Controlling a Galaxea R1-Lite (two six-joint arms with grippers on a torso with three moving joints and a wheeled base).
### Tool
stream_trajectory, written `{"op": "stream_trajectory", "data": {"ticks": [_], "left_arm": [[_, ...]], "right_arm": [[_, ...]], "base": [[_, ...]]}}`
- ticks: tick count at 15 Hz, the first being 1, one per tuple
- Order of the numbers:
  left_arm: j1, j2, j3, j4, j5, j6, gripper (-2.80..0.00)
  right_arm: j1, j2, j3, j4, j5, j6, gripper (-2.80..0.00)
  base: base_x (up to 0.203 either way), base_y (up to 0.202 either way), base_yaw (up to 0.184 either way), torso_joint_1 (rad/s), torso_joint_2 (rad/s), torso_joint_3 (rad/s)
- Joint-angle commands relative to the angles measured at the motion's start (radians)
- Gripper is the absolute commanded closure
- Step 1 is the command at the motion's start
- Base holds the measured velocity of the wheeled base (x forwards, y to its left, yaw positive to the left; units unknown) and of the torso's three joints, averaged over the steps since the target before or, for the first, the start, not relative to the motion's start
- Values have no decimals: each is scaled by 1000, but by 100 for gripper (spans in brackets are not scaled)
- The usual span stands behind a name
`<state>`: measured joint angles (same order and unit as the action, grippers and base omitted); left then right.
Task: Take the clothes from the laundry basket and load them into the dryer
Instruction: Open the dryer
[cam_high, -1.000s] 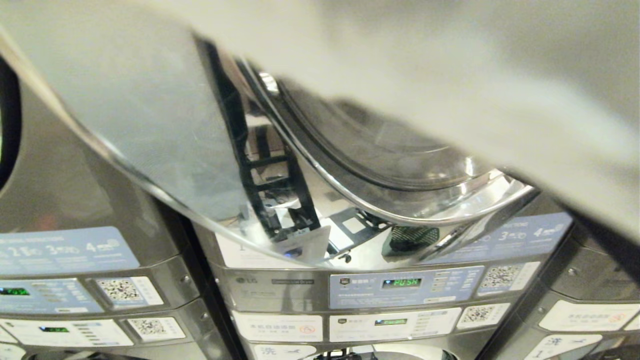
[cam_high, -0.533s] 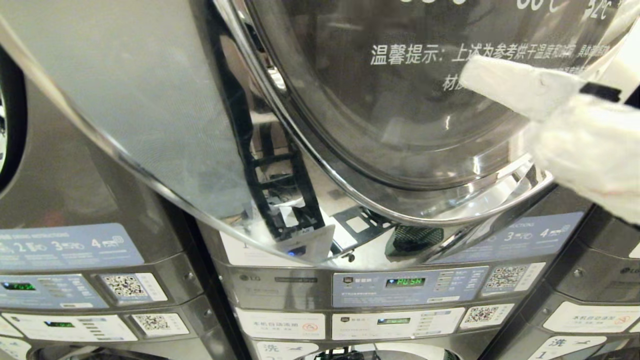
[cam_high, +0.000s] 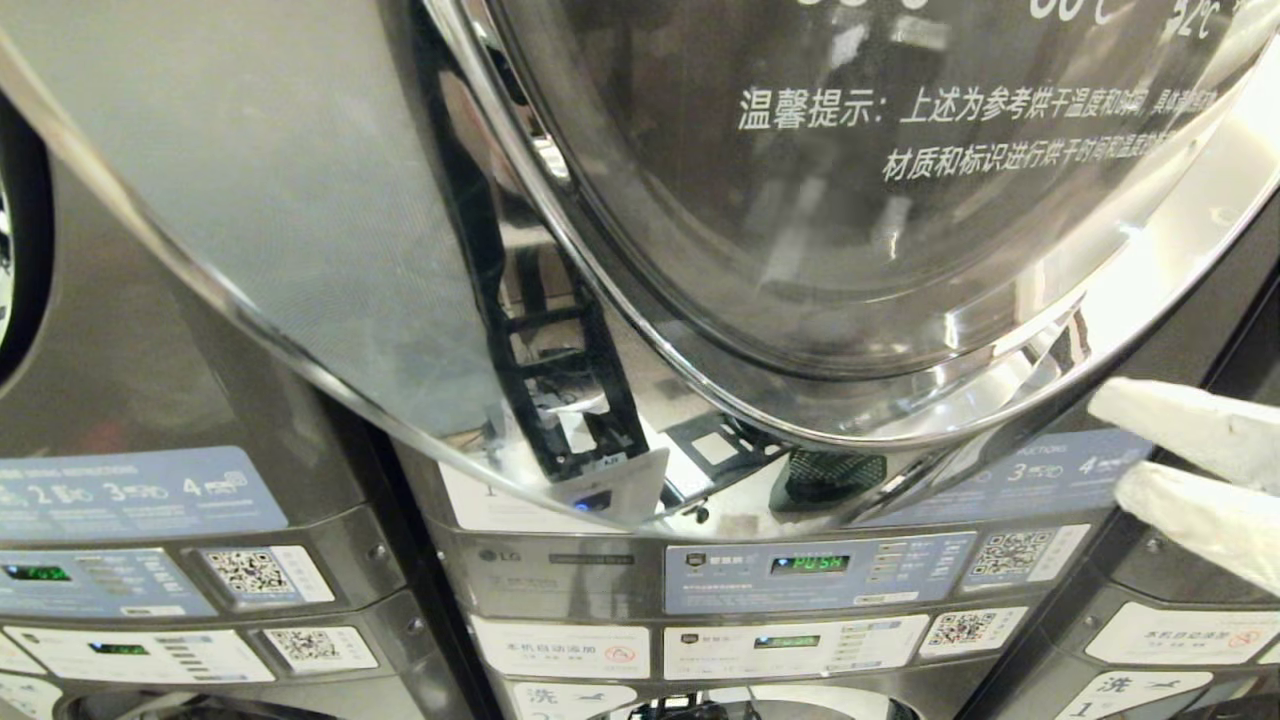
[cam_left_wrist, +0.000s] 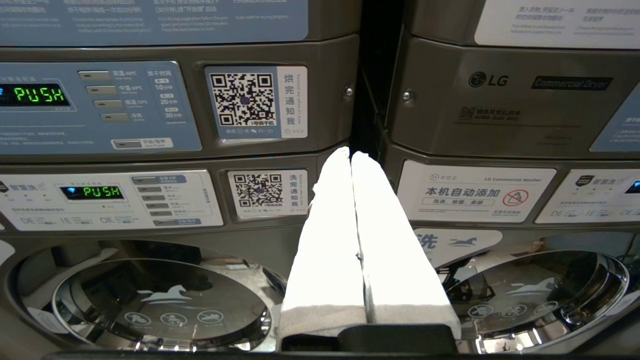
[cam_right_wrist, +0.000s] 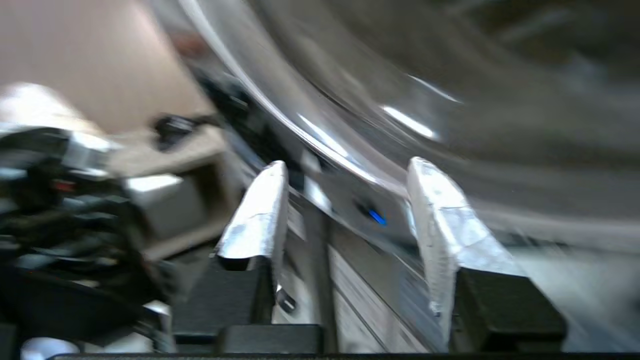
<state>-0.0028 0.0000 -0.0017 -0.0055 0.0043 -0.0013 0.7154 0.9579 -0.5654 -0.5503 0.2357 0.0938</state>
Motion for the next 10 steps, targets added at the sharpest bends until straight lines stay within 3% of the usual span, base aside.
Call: {"op": "stream_trajectory", "data": {"ticks": [1,3,5,8,10], "left_arm": [[0,0,0,-1,0,0,0],[0,0,0,-1,0,0,0],[0,0,0,-1,0,0,0],[0,0,0,-1,0,1,0],[0,0,0,-1,0,0,0]], "right_arm": [[-180,-81,53,93,4,-1,0],[-382,-182,111,273,6,-5,0],[-491,-353,162,480,-4,-8,0],[-581,-617,238,707,-62,-39,0],[-606,-690,355,734,-223,-79,0]], "base": [[0,0,0,0,0,0],[0,0,0,0,0,0],[0,0,0,0,0,0],[0,0,0,0,0,0],[0,0,0,0,0,0]]}}
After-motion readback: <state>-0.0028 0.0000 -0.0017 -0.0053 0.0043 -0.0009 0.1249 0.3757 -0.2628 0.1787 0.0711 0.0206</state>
